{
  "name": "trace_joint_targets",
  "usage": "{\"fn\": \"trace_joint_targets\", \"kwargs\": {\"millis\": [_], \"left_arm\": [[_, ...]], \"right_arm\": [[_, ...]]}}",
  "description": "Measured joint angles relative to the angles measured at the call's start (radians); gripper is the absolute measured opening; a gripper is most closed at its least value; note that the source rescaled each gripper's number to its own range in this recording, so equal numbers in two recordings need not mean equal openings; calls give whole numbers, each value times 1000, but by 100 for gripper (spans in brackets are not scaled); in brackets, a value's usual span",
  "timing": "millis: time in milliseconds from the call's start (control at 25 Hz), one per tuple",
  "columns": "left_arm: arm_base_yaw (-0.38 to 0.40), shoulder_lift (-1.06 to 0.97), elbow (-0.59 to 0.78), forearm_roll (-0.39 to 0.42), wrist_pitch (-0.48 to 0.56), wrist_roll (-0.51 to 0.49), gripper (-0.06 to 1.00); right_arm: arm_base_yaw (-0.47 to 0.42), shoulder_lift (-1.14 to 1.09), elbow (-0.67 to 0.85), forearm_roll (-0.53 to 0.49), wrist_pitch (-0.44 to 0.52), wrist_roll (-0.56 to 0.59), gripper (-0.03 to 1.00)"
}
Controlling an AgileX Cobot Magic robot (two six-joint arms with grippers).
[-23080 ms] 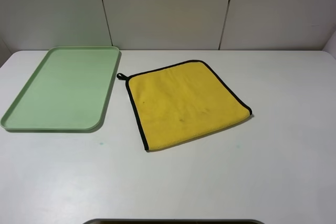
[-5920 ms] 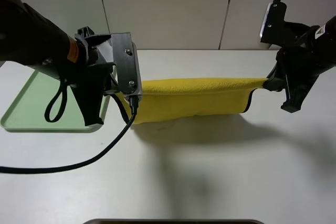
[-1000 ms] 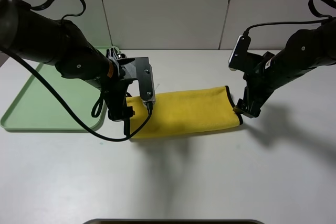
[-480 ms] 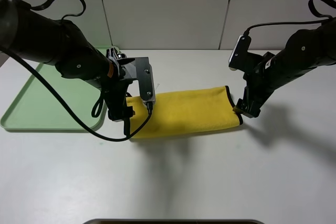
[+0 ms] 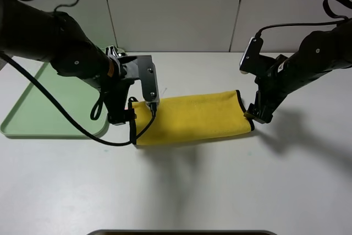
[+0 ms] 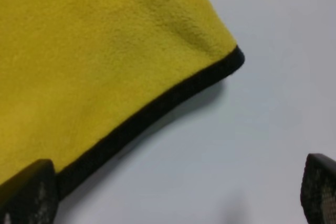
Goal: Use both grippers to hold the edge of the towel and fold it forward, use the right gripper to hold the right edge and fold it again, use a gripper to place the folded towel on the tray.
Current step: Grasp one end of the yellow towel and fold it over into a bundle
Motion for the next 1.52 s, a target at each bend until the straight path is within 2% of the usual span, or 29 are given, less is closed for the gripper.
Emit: {"fn": "trace_joint_targets", "kwargs": {"millis": [280, 520, 680, 1000, 1240, 1520], "left_arm": [[-1, -228, 0, -131, 231, -72, 100], [-1, -446, 7, -189, 426, -208, 100], [-1, -617, 68, -192, 451, -283, 100], [-1, -1009, 315, -194, 485, -408, 100], [-1, -1296, 397, -197, 605, -484, 100], [-1, -1551, 405, -304, 685, -513, 100]], "right_arm": [[0, 0, 0, 0, 0, 12, 100], [0, 0, 0, 0, 0, 15, 100], [0, 0, 0, 0, 0, 19, 100], [0, -8, 0, 0, 0, 37, 100], [0, -23, 0, 0, -1, 38, 100], [0, -23, 0, 0, -2, 46, 100]]}}
